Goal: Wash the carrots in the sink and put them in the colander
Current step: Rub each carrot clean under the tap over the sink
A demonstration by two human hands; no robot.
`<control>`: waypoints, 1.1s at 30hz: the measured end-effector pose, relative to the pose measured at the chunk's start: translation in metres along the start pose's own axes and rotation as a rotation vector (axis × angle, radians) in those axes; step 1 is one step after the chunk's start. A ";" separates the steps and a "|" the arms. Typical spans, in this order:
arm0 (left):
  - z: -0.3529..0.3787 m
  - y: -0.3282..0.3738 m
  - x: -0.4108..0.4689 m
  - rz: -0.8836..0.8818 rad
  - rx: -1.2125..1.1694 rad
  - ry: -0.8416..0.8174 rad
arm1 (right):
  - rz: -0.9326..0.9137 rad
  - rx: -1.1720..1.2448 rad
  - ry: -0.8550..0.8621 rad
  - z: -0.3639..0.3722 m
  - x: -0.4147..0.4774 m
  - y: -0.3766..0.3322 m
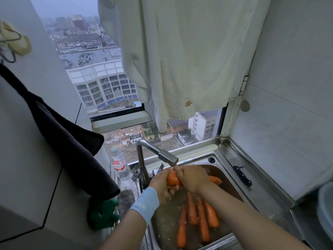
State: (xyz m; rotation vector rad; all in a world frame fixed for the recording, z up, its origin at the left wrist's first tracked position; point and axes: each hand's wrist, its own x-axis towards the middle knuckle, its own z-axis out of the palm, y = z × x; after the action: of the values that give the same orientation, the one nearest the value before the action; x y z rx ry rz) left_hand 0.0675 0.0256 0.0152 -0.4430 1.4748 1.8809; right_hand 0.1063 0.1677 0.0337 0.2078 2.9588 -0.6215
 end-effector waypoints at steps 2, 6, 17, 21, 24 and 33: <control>-0.002 0.001 -0.008 0.012 -0.038 -0.133 | 0.041 0.044 -0.057 -0.008 0.003 0.004; -0.002 0.001 -0.002 0.112 0.110 -0.056 | 0.113 0.178 -0.119 -0.009 0.007 0.003; 0.011 0.007 0.001 0.052 0.002 0.105 | 0.167 0.362 -0.059 -0.003 0.005 0.000; 0.001 -0.003 0.001 0.058 -0.086 -0.068 | 0.238 0.395 -0.145 -0.003 0.012 0.004; 0.002 -0.006 0.001 0.131 -0.019 0.005 | 0.319 0.541 -0.174 0.004 0.012 -0.002; -0.005 0.010 -0.013 0.205 0.196 0.135 | 0.122 0.459 -0.199 0.007 0.003 -0.016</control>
State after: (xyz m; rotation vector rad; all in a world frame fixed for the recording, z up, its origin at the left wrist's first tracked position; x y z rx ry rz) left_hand 0.0691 0.0152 0.0292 -0.3426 1.8355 1.8667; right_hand 0.1014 0.1505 0.0336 0.3385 2.5524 -1.2168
